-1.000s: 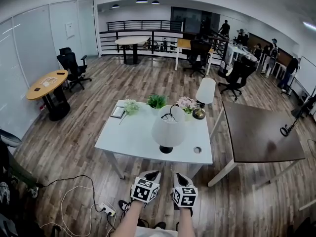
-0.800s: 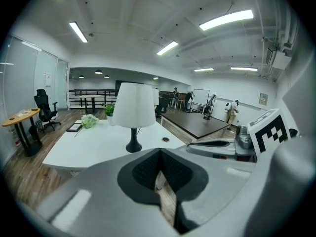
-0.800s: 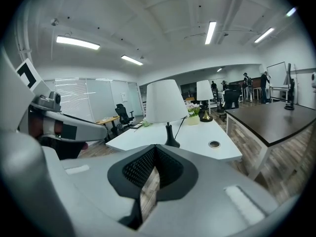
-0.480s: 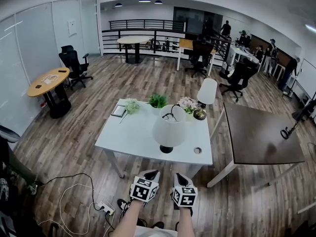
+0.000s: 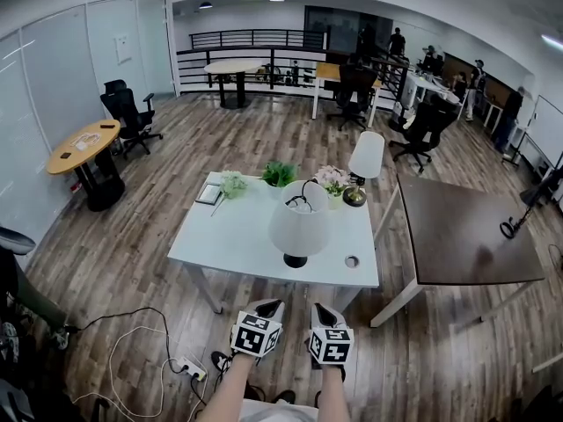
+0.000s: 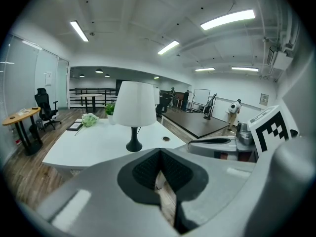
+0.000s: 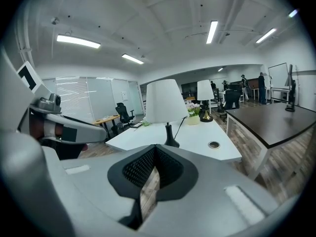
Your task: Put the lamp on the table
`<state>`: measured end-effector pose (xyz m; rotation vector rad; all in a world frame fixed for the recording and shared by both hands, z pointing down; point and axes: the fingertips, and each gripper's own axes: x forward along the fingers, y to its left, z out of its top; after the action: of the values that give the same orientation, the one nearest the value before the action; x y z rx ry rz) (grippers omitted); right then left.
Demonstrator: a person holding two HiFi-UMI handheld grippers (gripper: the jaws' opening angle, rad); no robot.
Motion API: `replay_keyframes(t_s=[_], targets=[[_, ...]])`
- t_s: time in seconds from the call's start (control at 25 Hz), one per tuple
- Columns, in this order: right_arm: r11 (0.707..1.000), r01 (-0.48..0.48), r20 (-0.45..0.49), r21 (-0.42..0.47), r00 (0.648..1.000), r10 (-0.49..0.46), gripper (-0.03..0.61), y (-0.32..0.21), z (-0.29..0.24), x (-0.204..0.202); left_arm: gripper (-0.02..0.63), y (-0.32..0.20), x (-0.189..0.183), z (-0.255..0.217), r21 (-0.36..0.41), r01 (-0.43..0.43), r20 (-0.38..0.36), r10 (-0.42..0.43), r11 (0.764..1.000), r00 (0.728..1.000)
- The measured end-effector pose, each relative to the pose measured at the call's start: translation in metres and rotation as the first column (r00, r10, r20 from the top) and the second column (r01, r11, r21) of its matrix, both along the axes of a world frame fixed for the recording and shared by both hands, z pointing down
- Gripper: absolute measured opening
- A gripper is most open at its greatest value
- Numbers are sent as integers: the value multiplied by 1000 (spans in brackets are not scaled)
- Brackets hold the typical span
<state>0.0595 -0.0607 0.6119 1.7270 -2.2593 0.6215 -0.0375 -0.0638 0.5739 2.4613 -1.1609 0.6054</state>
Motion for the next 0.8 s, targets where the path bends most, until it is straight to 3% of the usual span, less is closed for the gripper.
replay_keyframes(t_s=[0.8], targets=[[1000, 24, -5, 1, 1000, -24, 25, -2, -1, -11, 0, -3, -11, -6, 22, 3, -4, -3, 1000, 1000]])
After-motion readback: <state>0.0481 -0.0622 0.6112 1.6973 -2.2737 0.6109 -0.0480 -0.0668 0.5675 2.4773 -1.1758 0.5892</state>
